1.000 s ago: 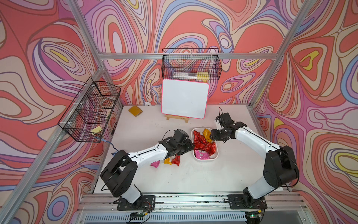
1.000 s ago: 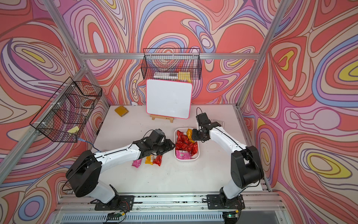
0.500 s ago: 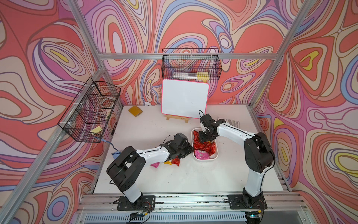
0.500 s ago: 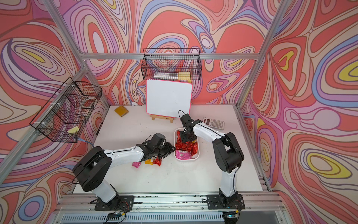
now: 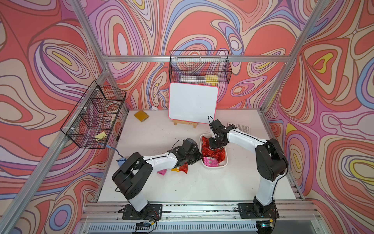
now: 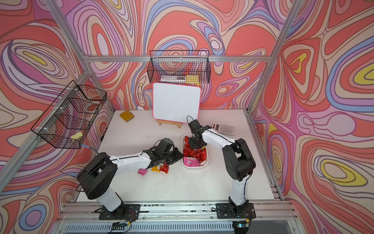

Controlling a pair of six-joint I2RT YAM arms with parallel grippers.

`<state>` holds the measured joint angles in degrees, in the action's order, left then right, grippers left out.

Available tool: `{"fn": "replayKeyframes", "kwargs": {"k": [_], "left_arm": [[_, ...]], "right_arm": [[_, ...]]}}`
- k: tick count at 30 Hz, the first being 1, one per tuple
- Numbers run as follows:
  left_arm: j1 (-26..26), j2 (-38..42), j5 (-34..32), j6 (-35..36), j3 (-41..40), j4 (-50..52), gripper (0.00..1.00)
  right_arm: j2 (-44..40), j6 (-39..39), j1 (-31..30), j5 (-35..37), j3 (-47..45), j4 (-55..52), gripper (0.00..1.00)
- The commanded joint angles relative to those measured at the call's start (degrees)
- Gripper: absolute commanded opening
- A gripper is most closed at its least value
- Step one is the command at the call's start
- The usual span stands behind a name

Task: Take the tea bags out of the storage box
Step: Pick up the tea bag from the storage box.

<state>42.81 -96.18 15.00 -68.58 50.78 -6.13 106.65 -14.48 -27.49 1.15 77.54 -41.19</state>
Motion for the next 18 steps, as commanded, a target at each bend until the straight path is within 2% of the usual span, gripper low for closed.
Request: {"fn": "replayKeyframes", "kwargs": {"k": [1, 4, 8, 13, 15, 18], "left_arm": [[0.8, -2.4, -0.2, 2.6, 2.9, 3.8, 0.13], [1.6, -4.0, -0.1, 3.3, 4.9, 4.6, 0.12], [2.2, -5.8, 0.1, 4.5, 7.5, 6.1, 0.11], [2.8, -8.2, 0.8, 5.3, 9.8, 6.3, 0.11], [2.9, -8.7, 0.9, 5.7, 10.5, 6.5, 0.11], [2.9, -7.9, 0.0, 5.8, 10.3, 6.1, 0.18]], "right_arm": [[-5.7, -1.8, -0.3, 1.2, -2.5, 1.3, 0.09], [-10.0, -4.1, 0.1, 1.3, -5.3, 2.5, 0.08], [-15.0, -8.3, 1.4, -2.2, -9.6, 6.0, 0.08], [-18.7, -11.8, 2.8, -4.3, -12.5, 7.7, 0.08], [-20.2, -12.3, 2.7, -3.6, -12.7, 7.5, 0.08], [-22.4, -13.5, 2.7, -4.2, -12.4, 7.0, 0.08]]}}
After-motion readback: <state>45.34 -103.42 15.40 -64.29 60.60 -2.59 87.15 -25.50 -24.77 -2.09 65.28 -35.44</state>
